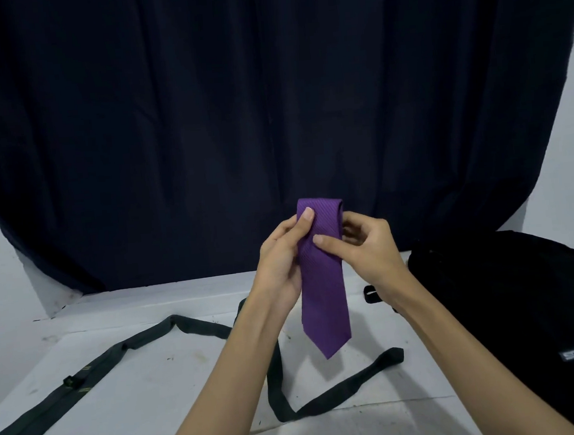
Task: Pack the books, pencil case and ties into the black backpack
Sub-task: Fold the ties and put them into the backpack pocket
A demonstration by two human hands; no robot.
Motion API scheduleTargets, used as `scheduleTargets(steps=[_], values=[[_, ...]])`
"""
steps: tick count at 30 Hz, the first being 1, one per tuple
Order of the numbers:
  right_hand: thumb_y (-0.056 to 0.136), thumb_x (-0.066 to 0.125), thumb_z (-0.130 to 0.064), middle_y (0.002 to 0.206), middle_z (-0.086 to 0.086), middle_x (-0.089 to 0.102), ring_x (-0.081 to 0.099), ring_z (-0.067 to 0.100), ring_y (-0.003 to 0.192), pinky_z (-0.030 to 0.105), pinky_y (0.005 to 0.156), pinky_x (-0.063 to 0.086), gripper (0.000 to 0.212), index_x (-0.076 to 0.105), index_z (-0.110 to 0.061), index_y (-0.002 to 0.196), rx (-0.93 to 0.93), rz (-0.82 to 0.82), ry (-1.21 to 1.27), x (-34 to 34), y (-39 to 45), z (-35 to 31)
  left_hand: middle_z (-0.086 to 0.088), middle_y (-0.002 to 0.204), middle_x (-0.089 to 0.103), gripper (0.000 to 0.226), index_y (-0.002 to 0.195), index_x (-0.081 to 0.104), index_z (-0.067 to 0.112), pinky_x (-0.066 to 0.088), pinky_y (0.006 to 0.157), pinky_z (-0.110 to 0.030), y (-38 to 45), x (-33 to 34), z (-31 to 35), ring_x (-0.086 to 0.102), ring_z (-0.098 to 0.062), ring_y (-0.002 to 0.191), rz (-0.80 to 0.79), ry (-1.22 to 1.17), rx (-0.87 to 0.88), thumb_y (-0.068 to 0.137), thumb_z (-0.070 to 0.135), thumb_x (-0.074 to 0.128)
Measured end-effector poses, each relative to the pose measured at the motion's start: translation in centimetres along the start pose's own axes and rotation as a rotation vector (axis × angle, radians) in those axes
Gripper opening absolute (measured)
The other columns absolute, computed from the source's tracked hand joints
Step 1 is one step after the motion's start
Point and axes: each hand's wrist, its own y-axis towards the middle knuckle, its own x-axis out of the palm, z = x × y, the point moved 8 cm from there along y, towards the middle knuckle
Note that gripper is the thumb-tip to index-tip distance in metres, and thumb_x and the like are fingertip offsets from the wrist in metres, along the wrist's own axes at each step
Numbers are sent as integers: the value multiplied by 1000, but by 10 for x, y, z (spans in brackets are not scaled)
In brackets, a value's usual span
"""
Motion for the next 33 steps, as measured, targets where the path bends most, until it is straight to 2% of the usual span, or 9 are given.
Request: scheduleTargets(steps=[5,8,10,13,17,22,26,29,33], values=[[78,72,-5,84,-9,71,69,5,81,20,73,56,23,67,-26,87,19,24,97,-5,2,-4,-8,107,70,49,120,59,9,55,87,-33,-3,-2,2,68,-21,98,-85,204,70,75,28,68],[78,72,-4,86,-6,71,68,3,78,17,68,55,22,67,-22,88,19,53,113,-8,6,-5,3,96,70,39,111,58,19,54,76,-22,-11,2,-15,68,-12,90,-216,479,9,74,25,70],[79,72,-6,87,-7,69,67,3,79,16,66,54,21,66,-24,88,14,66,83,-8,7,-5,4,93,71,30,105,59,19,54,76,-23,-16,5,-27,67,-14,90,-294,583,-33,77,22,70],[87,64,-9,86,-6,67,66,4,78,18,68,54,15,62,-23,88,20,134,123,-8,8,0,-1,99,69,27,111,59,15,54,80,-26,-16,9,-32,65,-16,93,-259,493,16,86,24,62],[95,53,-14,86,-8,62,61,1,77,15,70,52,16,54,-28,88,-36,238,44,-5,7,0,1,107,66,24,119,55,21,52,79,-20,-19,15,-41,64,-10,96,-64,481,192,98,29,45],[97,49,-16,87,-7,60,59,5,79,14,69,51,14,51,-28,89,-50,259,23,-4,6,-3,3,75,61,37,88,58,19,47,62,-22,-26,9,-30,57,-8,67,66,611,450,90,48,34],[96,50,-15,84,-3,61,60,10,76,26,72,54,12,55,-22,87,72,280,146,-4,5,8,2,60,49,40,76,50,22,37,49,-33,-28,4,-23,44,-9,52,73,756,538,92,51,28],[95,52,-14,80,-2,63,62,13,74,28,69,54,7,58,-13,92,204,282,302,-6,6,20,6,55,42,35,69,44,23,30,43,-19,-26,3,-16,42,-6,46,52,897,547,91,46,30],[94,55,-23,78,-2,66,66,9,68,23,59,55,15,61,-10,97,264,170,313,-10,15,17,3,55,43,33,67,46,21,30,44,-15,-24,0,-13,44,-4,47,12,931,512,97,35,39]])
